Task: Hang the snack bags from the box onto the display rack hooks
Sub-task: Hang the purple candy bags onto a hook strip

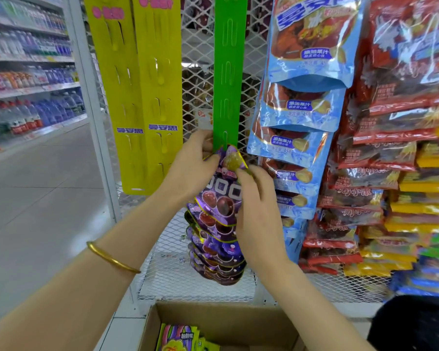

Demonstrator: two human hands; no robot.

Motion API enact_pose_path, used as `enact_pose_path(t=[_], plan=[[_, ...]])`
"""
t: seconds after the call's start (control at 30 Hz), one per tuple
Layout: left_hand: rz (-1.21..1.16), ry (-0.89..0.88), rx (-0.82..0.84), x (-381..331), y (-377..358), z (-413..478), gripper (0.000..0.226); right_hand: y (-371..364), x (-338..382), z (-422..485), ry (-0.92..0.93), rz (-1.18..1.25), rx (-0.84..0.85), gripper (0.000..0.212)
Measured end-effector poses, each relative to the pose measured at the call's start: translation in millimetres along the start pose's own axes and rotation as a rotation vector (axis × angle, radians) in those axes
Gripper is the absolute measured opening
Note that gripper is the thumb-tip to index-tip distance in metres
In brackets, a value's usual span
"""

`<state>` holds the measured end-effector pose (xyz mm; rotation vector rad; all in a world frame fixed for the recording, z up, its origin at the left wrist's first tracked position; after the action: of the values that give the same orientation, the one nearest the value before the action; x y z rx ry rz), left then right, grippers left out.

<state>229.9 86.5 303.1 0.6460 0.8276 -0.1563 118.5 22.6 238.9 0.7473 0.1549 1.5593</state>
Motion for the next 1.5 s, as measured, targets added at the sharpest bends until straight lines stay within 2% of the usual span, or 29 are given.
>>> enact_pose_path(t=[0.13, 0.23, 0.3, 0.4, 0.5, 0.57, 0.67, 0.73, 0.8, 0.93, 1.07, 1.17, 1.23, 1.3, 1.33, 1.4, 1.5], plan=[[0.062, -0.104, -0.103, 10.0, -8.9, -20.3, 0.055, -4.5, -10.5, -42.7, 0.030, -0.053, -0.062, 0.044], [0.148, -0.145, -0.227, 25.9, -17.5, -54.3, 0.059, -16.9, -27.3, -80.3, 0.024, -0.057, -0.007, 0.045], [0.106, -0.115, -0.230, 37.1, -27.8, -87.6, 0.056, -27.9, -44.0, -108.2, 0.012, -0.055, 0.087, 0.044], [0.089, -0.046, -0.074, 63.7, -49.3, -144.0, 0.051, -55.9, -83.7, -159.9, -0.076, -0.032, 0.417, 0.048], [0.075, 0.143, 0.189, 98.5, -72.9, -187.7, 0.046, -88.4, -131.4, -229.4, -0.245, -0.018, 0.834, 0.043], [0.042, 0.290, 0.345, 119.2, -88.2, -205.8, 0.040, -103.9, -159.5, -280.5, -0.412, -0.031, 1.080, 0.043], [0.102, 0.430, 0.496, 140.3, -103.3, -218.8, 0.036, -117.7, -176.3, -347.0, -0.622, 0.030, 1.396, 0.051], [0.119, 0.502, 0.547, 150.0, -107.9, -223.2, 0.032, -127.5, -175.4, -379.3, -0.642, 0.036, 1.563, 0.059], [0.142, 0.546, 0.574, 157.5, -110.1, -226.8, 0.029, -135.2, -176.6, -403.8, -0.584, -0.042, 1.668, 0.064], [0.161, 0.599, 0.582, 166.9, -109.8, -228.8, 0.029, -141.2, -184.9, -430.1, -0.430, -0.200, 1.704, 0.061], [0.161, 0.618, 0.585, 169.5, -110.5, -227.5, 0.027, -140.6, -184.5, -426.4, -0.442, -0.310, 1.587, 0.047], [0.155, 0.636, 0.591, 170.6, -111.9, -227.3, 0.026, -138.9, -185.2, -416.9, -0.503, -0.327, 1.583, 0.029], [0.148, 0.642, 0.597, 170.1, -112.7, -228.0, 0.024, -138.5, -185.7, -406.9, -0.682, -0.167, 1.546, 0.015], [0.142, 0.636, 0.605, 168.4, -113.2, -228.0, 0.025, -138.4, -178.9, -386.6, -0.823, 0.063, 1.540, 0.034], [0.141, 0.635, 0.619, 167.2, -113.8, -228.2, 0.025, -137.3, -172.6, -370.7, -0.809, 0.147, 1.544, 0.040], [0.148, 0.625, 0.668, 164.7, -116.1, -229.7, 0.028, -131.7, -155.9, -329.3, -0.670, 0.196, 1.585, 0.039], [0.199, 0.575, 0.773, 160.5, -119.3, -231.9, 0.036, -114.9, -132.8, -264.0, -0.563, 0.238, 1.540, 0.022]])
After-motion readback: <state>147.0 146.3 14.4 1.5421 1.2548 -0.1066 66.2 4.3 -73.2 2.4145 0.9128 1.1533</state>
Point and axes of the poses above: each hand's wrist, its own z-axis towards the middle knuckle, its own y-axis out of the back of the hand, x = y × z, the point moved 3 cm from there along z, towards the middle knuckle, and after that the axes turned 2 degrees about x, right-handed, at the moved point
